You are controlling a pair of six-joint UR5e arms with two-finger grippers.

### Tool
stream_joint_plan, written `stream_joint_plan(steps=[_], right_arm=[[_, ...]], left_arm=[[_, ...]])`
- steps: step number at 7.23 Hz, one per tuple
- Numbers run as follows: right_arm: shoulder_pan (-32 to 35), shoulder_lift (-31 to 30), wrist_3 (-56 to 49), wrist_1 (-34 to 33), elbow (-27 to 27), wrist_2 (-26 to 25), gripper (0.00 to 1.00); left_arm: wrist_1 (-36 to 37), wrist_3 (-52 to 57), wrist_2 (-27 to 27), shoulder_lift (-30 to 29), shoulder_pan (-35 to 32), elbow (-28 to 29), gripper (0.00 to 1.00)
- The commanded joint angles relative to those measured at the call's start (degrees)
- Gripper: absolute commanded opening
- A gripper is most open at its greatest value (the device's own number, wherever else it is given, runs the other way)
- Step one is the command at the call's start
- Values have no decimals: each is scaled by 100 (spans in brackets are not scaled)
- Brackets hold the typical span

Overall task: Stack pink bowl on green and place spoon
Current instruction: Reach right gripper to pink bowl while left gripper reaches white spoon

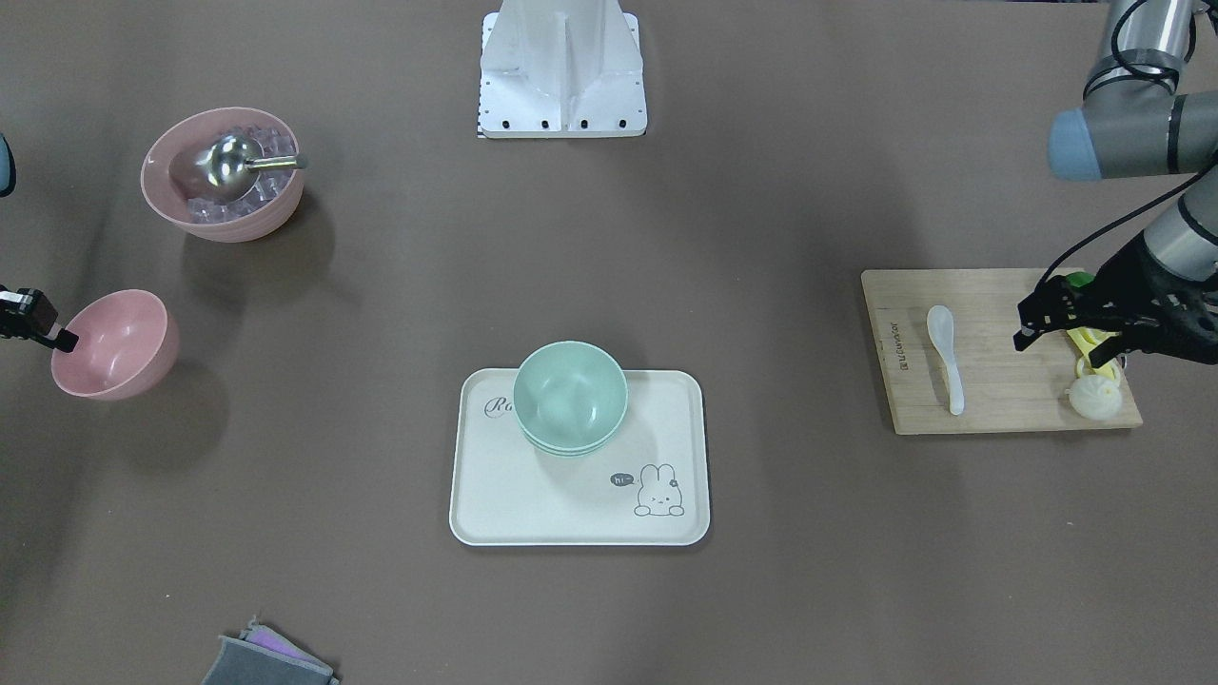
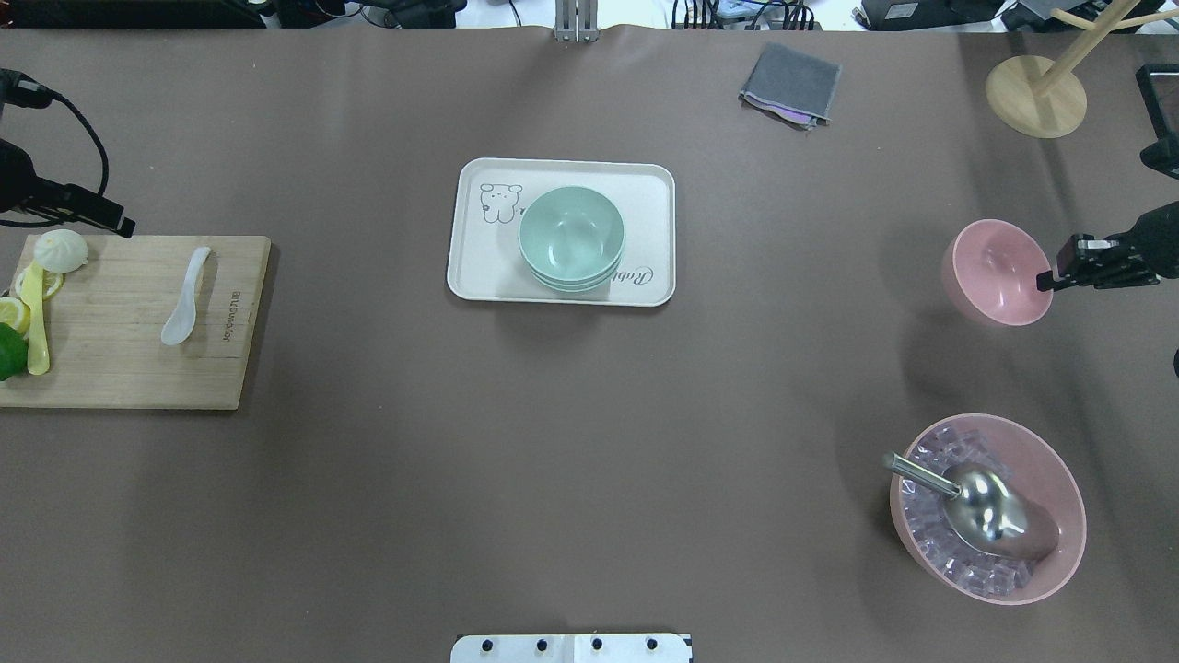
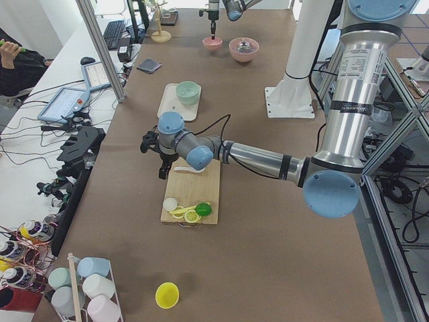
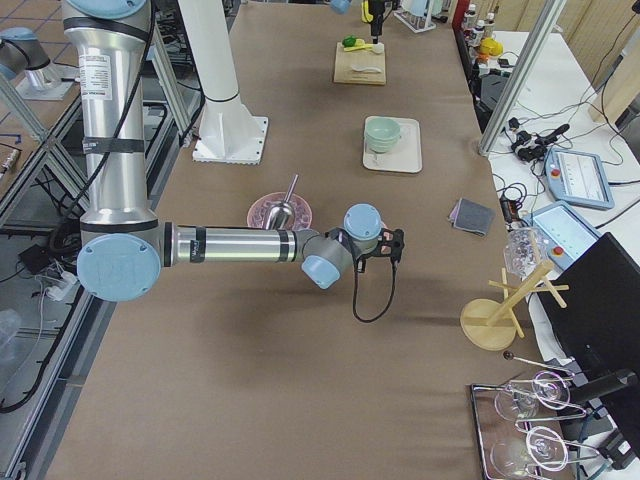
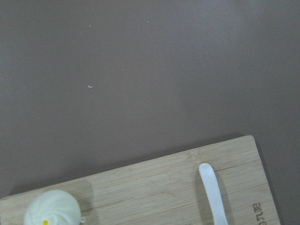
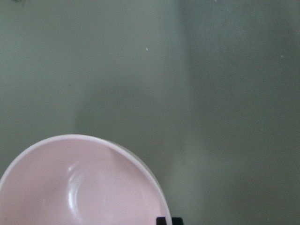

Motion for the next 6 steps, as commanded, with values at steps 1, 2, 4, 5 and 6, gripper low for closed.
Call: stream_joint_plan(steps=[1, 2, 4, 5, 6], right_arm=[[157, 248, 254, 0, 10, 25, 0], [166, 319, 394, 0, 71, 25, 0], [166, 389, 693, -9, 247, 33, 0], [166, 398, 781, -9, 361, 42, 0], [166, 416, 834, -17, 397, 42, 0]], left_arm=[[3, -808, 833, -40, 834, -119, 97], [-6, -845, 854, -40, 1003, -58, 97], [-119, -837, 855, -48, 1031, 144, 86], [-138, -837, 855, -66, 1048, 214, 68], [-138, -828, 846, -66, 1057, 215, 52]])
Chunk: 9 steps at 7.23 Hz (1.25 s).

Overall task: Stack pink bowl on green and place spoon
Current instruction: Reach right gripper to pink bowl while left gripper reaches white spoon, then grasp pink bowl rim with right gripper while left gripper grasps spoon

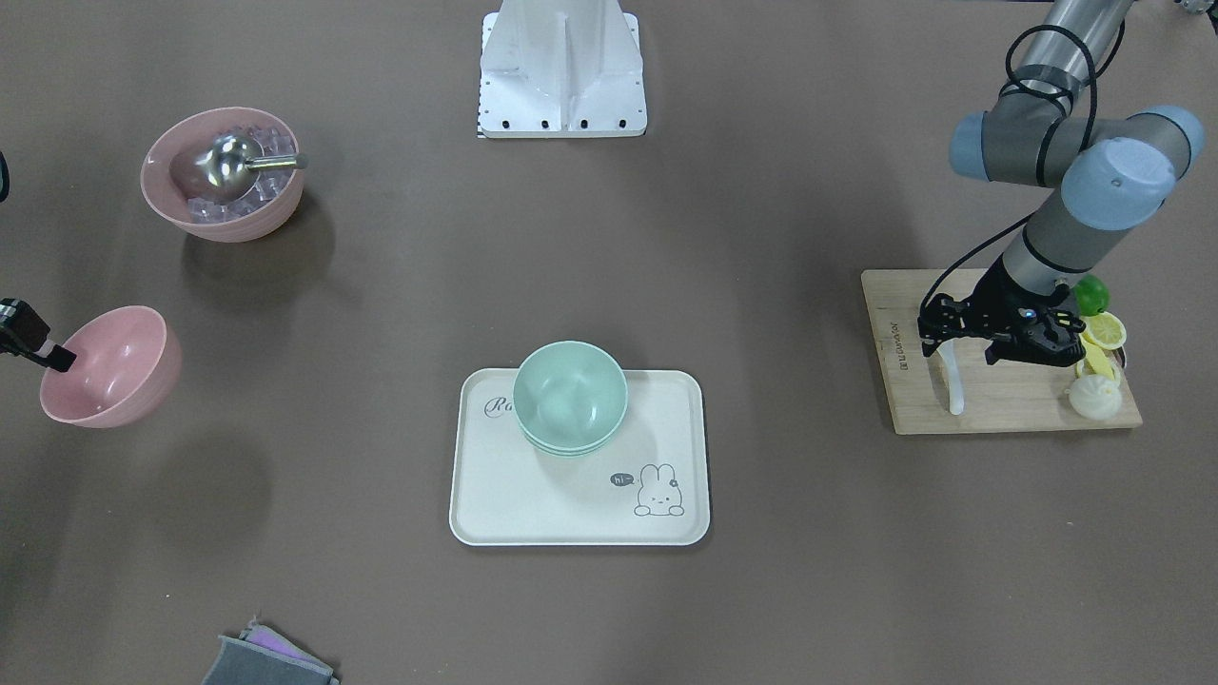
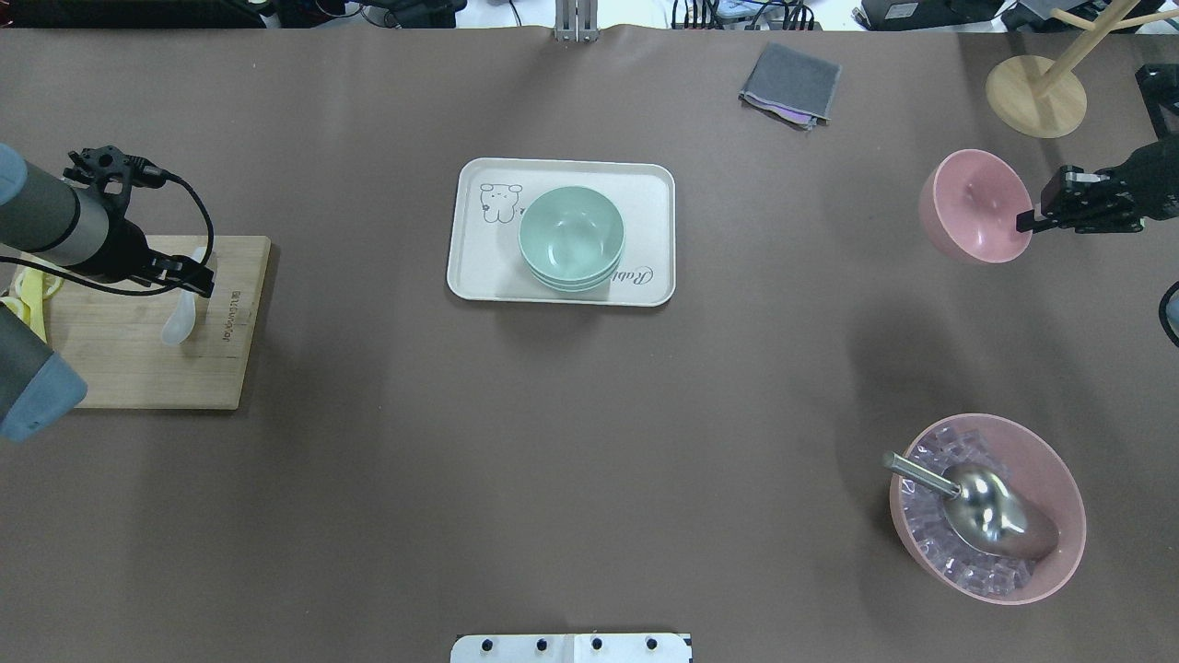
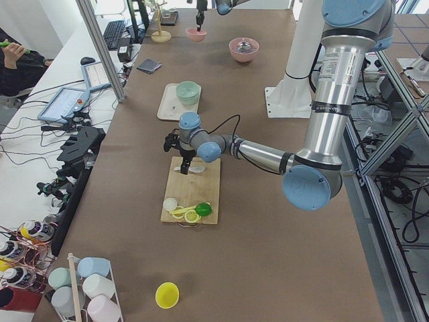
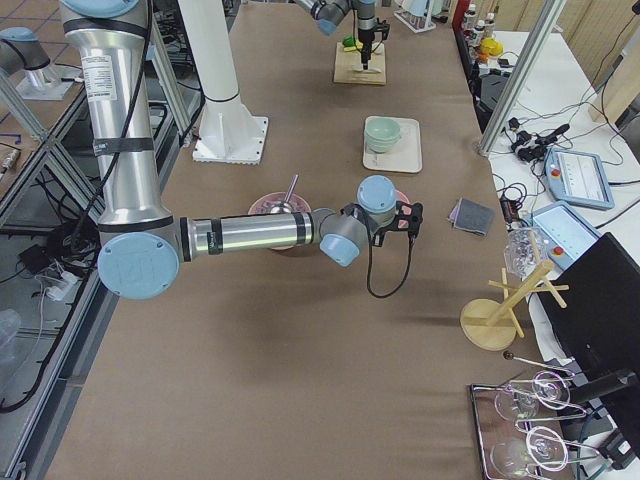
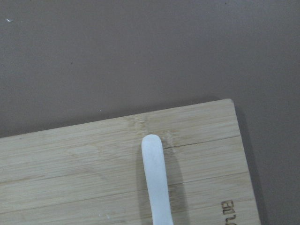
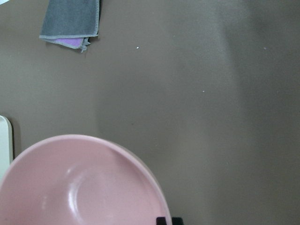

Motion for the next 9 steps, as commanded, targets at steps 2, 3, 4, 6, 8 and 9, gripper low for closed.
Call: stream_joint_plan(steps=[2, 3, 4, 6, 8, 9], right_arm=[[1, 49, 155, 2, 115, 13, 0], [1, 75, 164, 2, 115, 13, 0], [1, 75, 173, 2, 115, 13, 0], [-8, 84, 173, 2, 115, 13, 0], [-8, 84, 173, 2, 133, 13, 0], [-8, 84, 173, 2, 133, 13, 0]], left_arm=[[-19, 5, 5, -59, 60, 64, 48], [-28, 5, -4, -181, 60, 212, 48], [-28, 5, -4, -235, 60, 275, 48], [-115, 66, 5, -235, 60, 371, 48], [-186, 66, 5, -235, 60, 416, 46], [-195, 66, -4, -235, 60, 399, 19]])
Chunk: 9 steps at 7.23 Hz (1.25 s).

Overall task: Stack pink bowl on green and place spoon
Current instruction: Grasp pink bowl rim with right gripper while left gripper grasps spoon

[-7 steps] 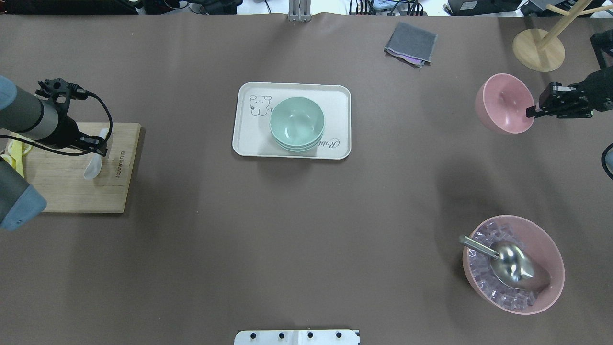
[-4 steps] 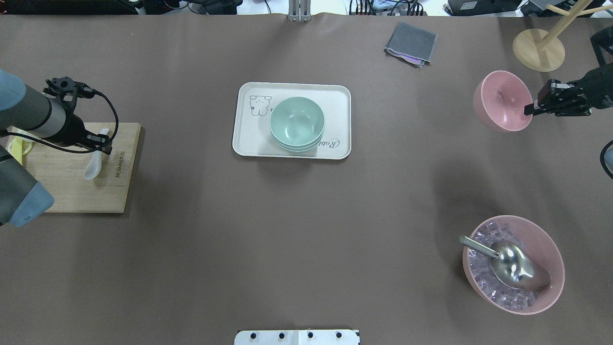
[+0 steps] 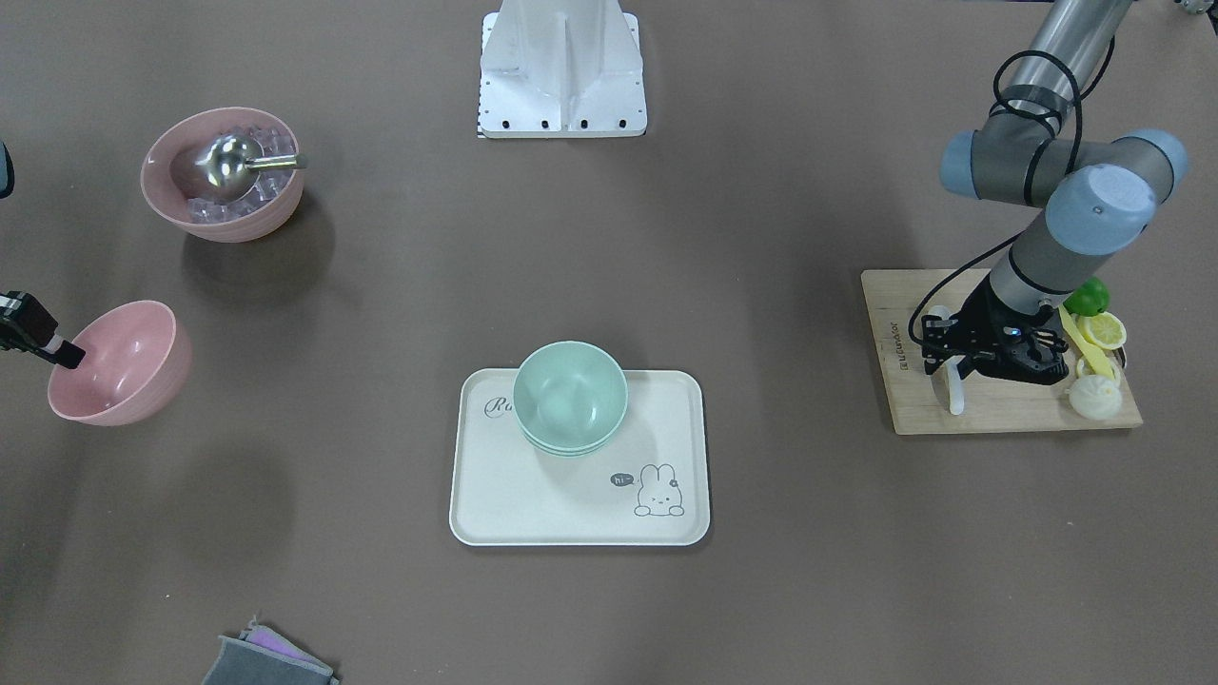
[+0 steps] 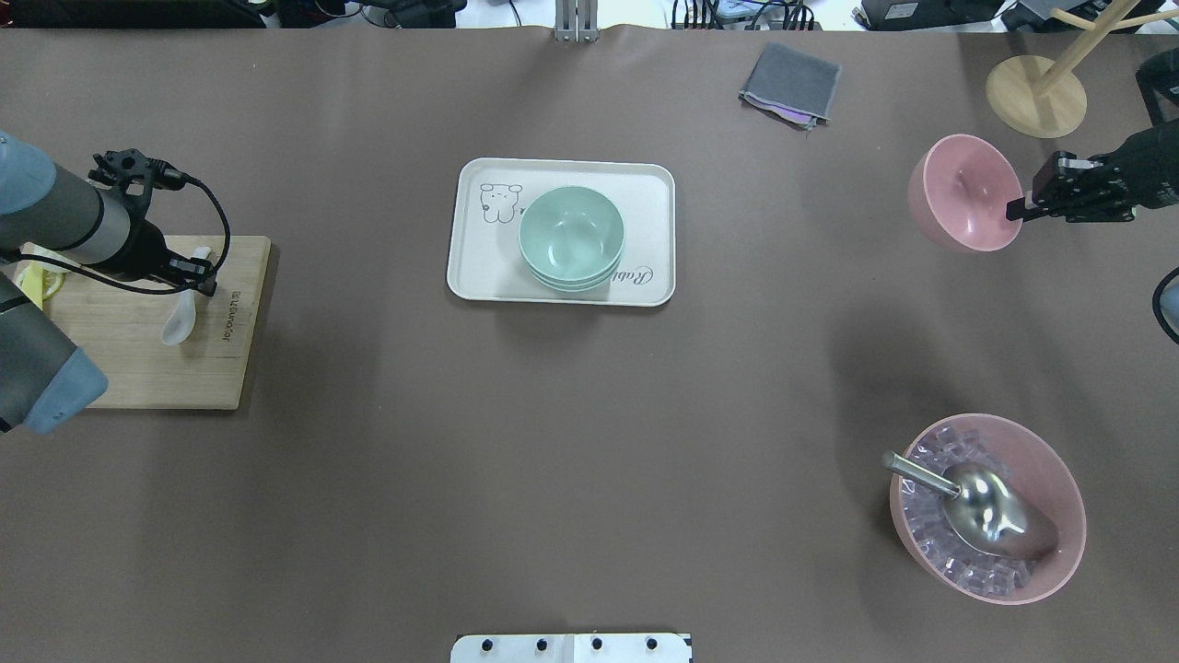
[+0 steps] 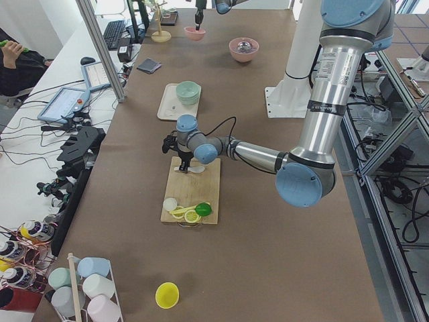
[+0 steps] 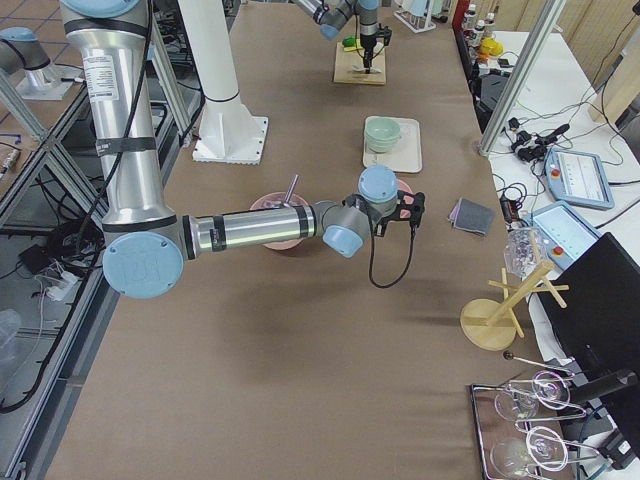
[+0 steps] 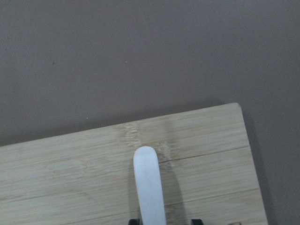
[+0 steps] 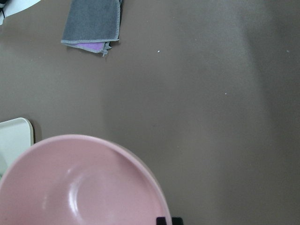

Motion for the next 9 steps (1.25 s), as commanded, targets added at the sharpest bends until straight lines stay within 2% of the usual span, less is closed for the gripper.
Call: stream_joint_plan(steps=[1, 3, 4, 5, 6, 8, 9], right_arm=[[-1, -8, 9, -9, 39, 0, 0], [-1, 0, 9, -18, 100, 0, 0], [-9, 18, 140, -44, 301, 0, 0], [-88, 314, 506, -70, 373, 0, 0], [-437, 752, 1058, -70, 339, -96, 0], [-1262, 1299, 1502, -131, 286, -1076, 0], [-1484, 1606, 1512, -610, 346, -1255, 0]], left_arm=[[-19, -15, -5, 8, -9, -57, 0], [-2, -94, -31, 17, -26, -188, 0], [94, -103, -92, 17, -113, -572, 0], [417, -112, -319, 0, -314, -898, 0], [603, -538, -600, -218, -447, -1118, 0], [553, -2013, -673, -833, -405, -1164, 0], [535, -2315, -743, -1036, -404, -1156, 0]])
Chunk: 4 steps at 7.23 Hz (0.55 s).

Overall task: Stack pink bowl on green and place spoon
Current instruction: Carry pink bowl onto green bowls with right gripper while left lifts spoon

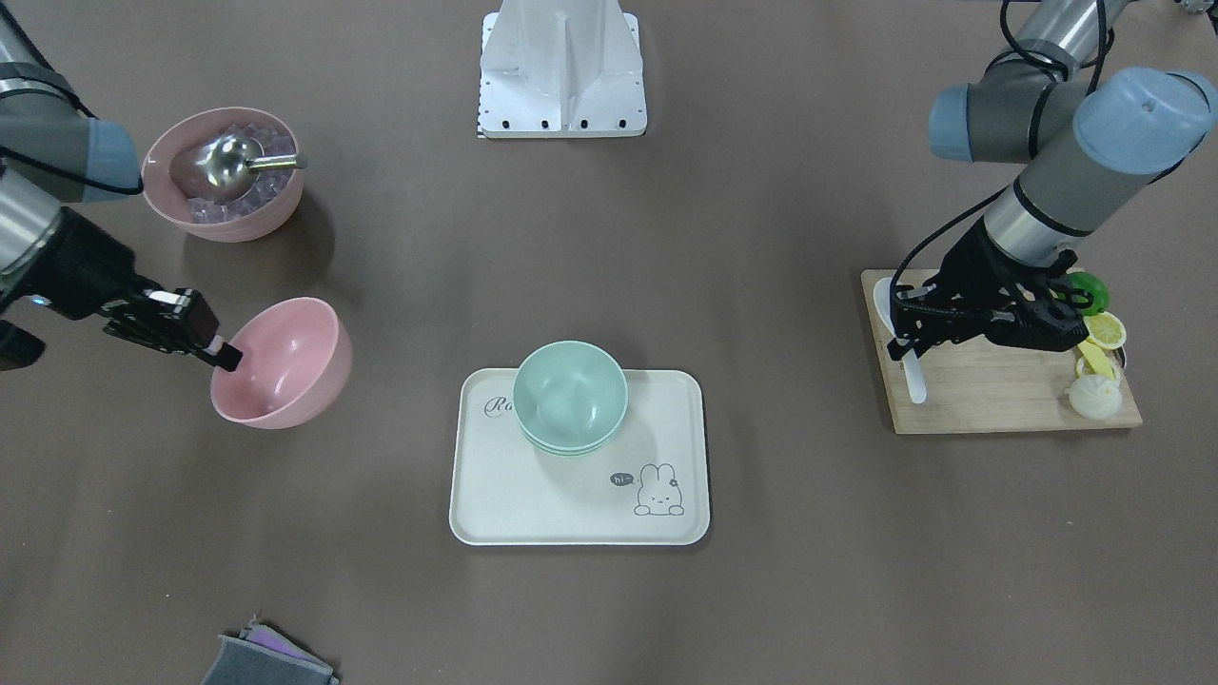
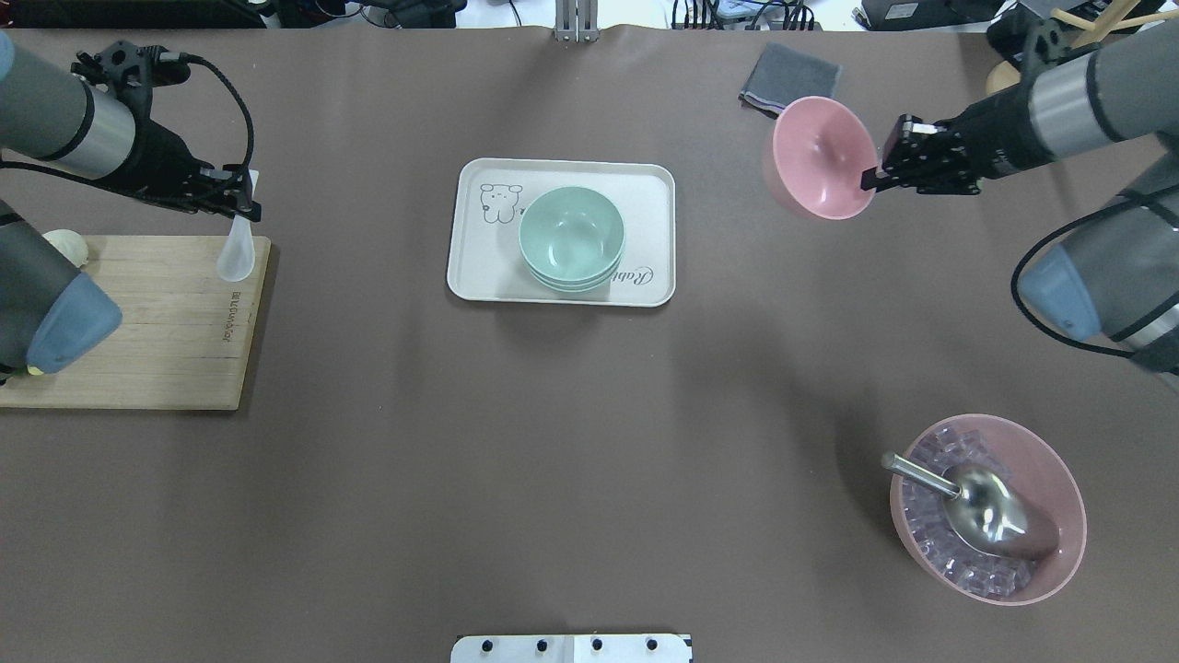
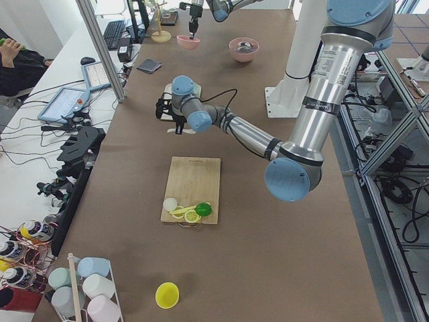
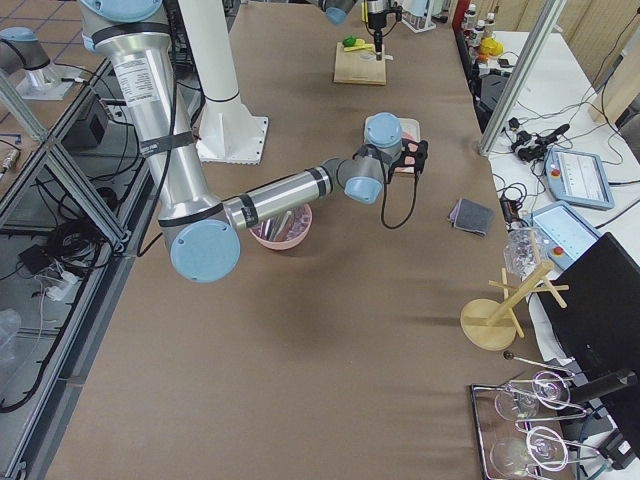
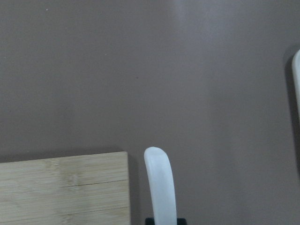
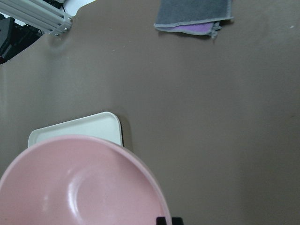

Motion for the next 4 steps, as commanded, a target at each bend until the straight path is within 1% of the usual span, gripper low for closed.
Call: stream_joint_plan(steps=[1, 2, 3, 4], right_arm=[[-642, 850, 233, -1007, 48, -611, 0], [-941, 1168, 338, -1448, 48, -865, 0], [-1170, 1319, 348, -1505, 13, -1033, 0], [-1390, 1425, 365, -1514, -22, -1313, 0]], left_arm=[[-27, -850, -75, -492, 10, 20, 0], [-27, -1053, -75, -624, 54, 56, 0], [-27, -1090, -66, -652, 71, 82, 0], [-27, -1090, -66, -678, 80, 134, 0]])
